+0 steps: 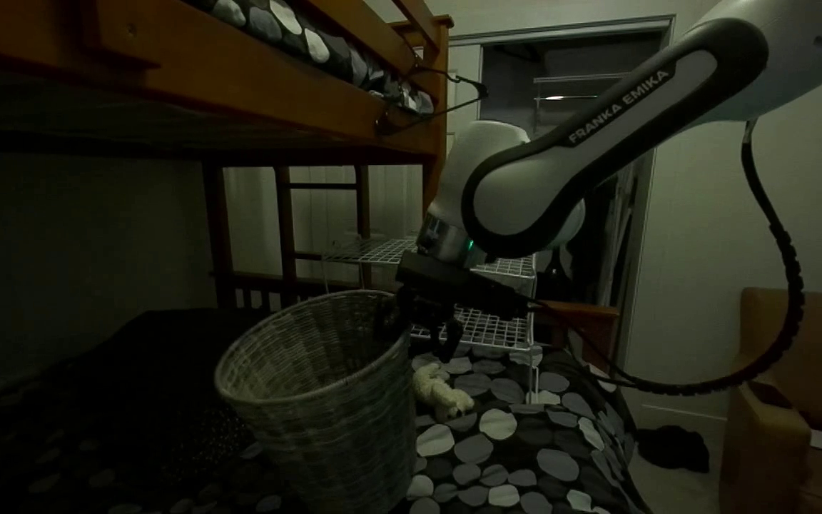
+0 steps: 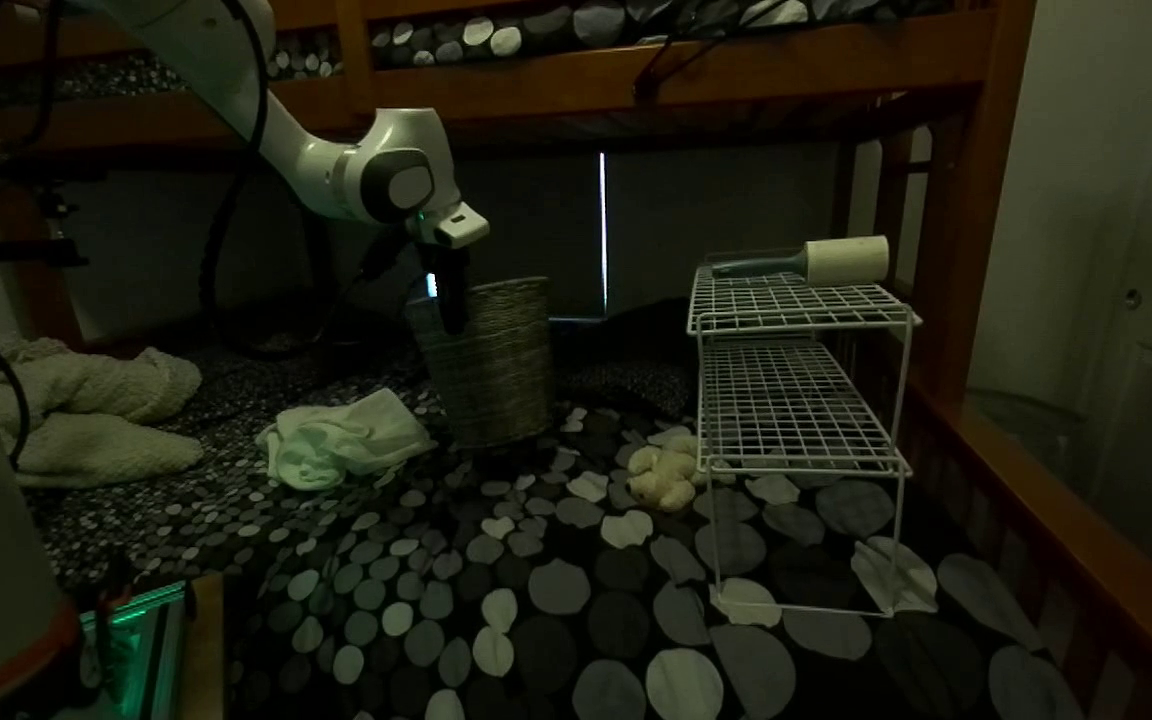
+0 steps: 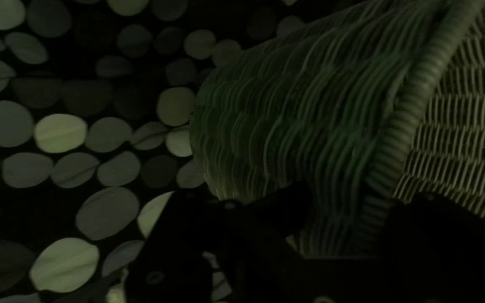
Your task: Move the basket to the left, then put the towel on the rack
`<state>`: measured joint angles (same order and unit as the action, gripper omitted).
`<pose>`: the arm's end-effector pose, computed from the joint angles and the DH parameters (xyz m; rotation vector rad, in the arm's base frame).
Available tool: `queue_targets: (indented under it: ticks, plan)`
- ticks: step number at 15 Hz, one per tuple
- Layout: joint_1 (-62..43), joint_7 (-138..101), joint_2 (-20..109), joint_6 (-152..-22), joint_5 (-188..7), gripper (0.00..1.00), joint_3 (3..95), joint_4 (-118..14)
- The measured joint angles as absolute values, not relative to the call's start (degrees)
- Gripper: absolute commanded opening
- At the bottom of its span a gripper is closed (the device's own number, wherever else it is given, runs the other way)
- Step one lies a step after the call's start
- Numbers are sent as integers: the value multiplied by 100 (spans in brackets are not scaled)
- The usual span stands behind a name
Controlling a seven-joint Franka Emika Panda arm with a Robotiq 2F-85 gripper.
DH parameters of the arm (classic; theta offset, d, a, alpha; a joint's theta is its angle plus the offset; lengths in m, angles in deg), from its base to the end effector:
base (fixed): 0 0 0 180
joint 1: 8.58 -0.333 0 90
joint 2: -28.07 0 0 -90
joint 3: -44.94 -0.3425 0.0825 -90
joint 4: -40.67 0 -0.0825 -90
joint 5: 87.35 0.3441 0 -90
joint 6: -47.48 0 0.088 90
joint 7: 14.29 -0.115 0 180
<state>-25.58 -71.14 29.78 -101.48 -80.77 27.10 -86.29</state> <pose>0.4409 0.3033 0.4456 -2.7373 0.6608 -0.2649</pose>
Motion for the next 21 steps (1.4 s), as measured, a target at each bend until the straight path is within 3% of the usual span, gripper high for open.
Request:
queue_targets:
  ticks: [11,16,21]
  plan:
    - [-2860,-4497,3325,-10854,-5508,0,2263,-8267]
    - [-2953,-2563,3674,-10659,-3896,0,1778,-7823]
    - [-3166,-1363,4239,-10006,-3550,0,1581,-7144]
